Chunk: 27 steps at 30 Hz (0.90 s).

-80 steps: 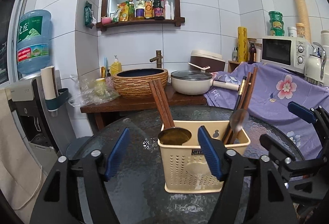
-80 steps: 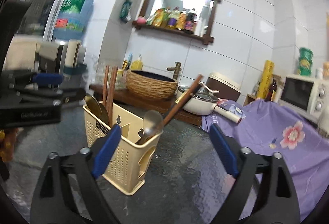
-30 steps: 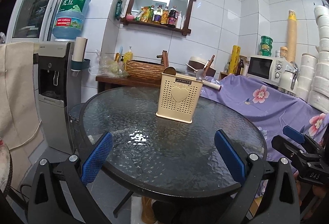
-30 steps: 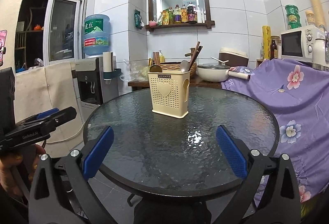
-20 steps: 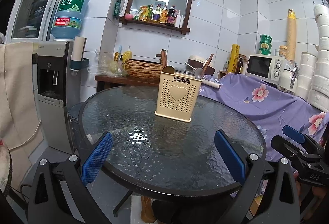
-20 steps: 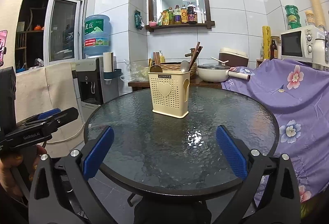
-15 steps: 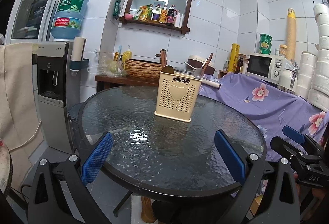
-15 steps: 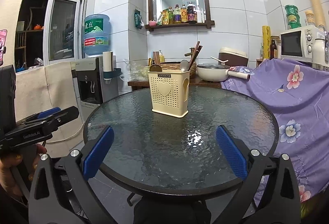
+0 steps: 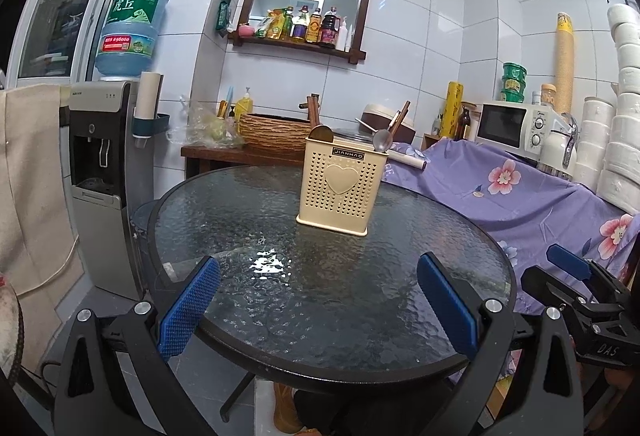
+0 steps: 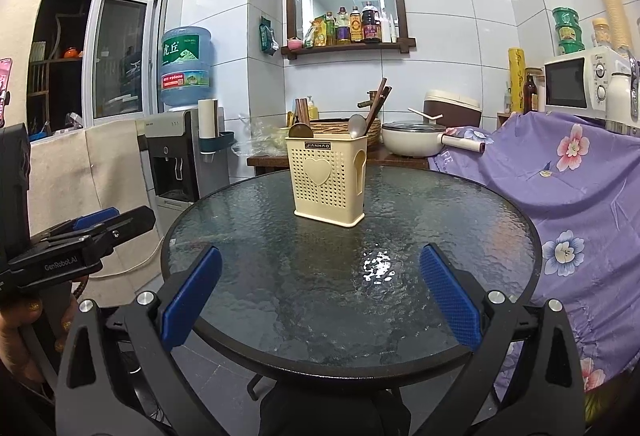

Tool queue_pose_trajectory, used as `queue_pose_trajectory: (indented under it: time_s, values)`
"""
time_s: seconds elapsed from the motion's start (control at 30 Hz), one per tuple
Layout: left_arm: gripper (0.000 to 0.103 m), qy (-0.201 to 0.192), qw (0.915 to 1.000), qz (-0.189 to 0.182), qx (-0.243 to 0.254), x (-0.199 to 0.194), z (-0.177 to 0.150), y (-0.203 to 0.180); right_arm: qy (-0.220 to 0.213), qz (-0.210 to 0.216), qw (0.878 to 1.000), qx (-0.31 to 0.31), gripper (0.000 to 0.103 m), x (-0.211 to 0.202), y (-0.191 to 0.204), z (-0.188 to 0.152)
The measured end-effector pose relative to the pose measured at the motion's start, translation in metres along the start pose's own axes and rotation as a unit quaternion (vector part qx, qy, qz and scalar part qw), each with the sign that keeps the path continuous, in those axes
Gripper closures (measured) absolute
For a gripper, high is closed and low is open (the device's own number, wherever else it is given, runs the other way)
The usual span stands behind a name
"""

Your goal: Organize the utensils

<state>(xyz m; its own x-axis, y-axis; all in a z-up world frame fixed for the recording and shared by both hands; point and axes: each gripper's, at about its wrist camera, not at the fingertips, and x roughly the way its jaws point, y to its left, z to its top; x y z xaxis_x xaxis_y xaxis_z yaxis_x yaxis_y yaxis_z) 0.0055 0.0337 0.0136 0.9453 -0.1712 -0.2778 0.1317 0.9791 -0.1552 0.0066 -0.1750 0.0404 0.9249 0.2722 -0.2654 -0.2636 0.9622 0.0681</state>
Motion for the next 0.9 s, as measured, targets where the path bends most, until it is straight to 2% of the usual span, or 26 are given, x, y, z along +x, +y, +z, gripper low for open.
queue_pose_trajectory:
  time_s: [0.9]
  values:
    - [0.006,0.02,0.9989,0.019,0.038,0.01,0.002,-0.019,0.003,-0.011,1.0,0.003,0.006,0.002,-0.006,0.003]
